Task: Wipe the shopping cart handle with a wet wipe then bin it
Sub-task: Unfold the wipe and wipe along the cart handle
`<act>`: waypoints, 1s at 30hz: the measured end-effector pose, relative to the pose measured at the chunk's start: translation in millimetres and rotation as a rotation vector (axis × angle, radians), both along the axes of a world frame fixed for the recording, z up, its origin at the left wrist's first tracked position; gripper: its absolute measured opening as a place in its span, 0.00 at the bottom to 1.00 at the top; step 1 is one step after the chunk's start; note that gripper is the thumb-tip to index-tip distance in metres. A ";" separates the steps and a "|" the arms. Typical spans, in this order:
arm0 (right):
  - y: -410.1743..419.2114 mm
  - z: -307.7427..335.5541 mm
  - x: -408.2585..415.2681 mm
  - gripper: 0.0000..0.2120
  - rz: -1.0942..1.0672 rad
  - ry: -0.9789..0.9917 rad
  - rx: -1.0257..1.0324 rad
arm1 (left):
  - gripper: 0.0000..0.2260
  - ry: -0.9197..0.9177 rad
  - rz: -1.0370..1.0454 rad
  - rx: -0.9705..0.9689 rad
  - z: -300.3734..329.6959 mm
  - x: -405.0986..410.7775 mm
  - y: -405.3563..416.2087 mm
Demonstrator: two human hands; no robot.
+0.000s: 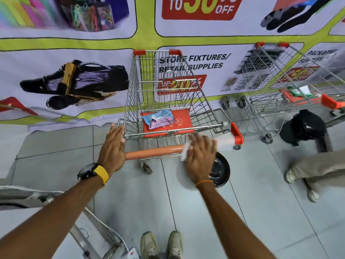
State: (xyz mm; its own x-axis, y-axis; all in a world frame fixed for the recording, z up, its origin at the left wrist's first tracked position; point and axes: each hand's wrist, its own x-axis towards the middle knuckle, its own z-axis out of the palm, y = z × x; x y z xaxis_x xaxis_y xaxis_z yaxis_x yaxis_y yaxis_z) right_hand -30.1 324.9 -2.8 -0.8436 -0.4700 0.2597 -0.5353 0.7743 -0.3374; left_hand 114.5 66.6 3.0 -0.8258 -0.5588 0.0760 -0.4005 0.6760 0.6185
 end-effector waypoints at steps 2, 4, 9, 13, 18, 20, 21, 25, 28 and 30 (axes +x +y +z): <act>-39.1 -5.4 36.8 0.24 0.114 -0.007 -0.006 | 0.22 -0.002 -0.003 0.003 -0.1 1.2 -1.3; -77.3 -7.8 75.9 0.24 0.228 -0.004 -0.023 | 0.21 0.003 -0.008 0.009 -0.1 2.0 0.1; -115.2 -1.6 112.5 0.21 0.334 0.004 0.019 | 0.21 -0.013 -0.012 0.002 -0.8 3.7 -2.5; -60.7 -3.8 58.4 0.20 0.295 0.059 0.000 | 0.20 -0.042 0.020 0.006 1.1 4.0 -1.9; 30.8 11.1 -25.7 0.21 0.204 0.035 0.052 | 0.21 -0.087 0.003 -0.022 3.4 2.6 -3.2; 51.0 15.4 -44.1 0.21 0.221 0.053 0.057 | 0.22 -0.113 -0.033 -0.053 4.6 1.9 -4.1; 57.6 15.2 -49.7 0.21 0.235 0.062 0.065 | 0.24 -0.137 -0.062 -0.086 5.6 2.5 -4.9; 81.1 18.3 -71.7 0.19 0.244 0.078 0.064 | 0.29 -0.260 -0.195 -0.256 17.8 1.4 -2.7; 107.1 27.0 -95.7 0.20 0.185 0.097 0.114 | 0.30 -0.324 -0.272 -0.367 29.9 -3.4 1.7; 125.4 40.6 -112.1 0.23 0.124 0.035 0.104 | 0.32 -0.374 -0.299 -0.430 35.8 -9.8 7.2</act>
State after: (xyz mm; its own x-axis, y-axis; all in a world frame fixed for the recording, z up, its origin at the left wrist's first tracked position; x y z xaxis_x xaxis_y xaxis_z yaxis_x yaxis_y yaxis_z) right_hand -142.3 450.3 37.8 -0.7689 -0.5958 0.2321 -0.6388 0.7316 -0.2384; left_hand 104.7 73.8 38.9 -0.9555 -0.2836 -0.0813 -0.2920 0.9485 0.1228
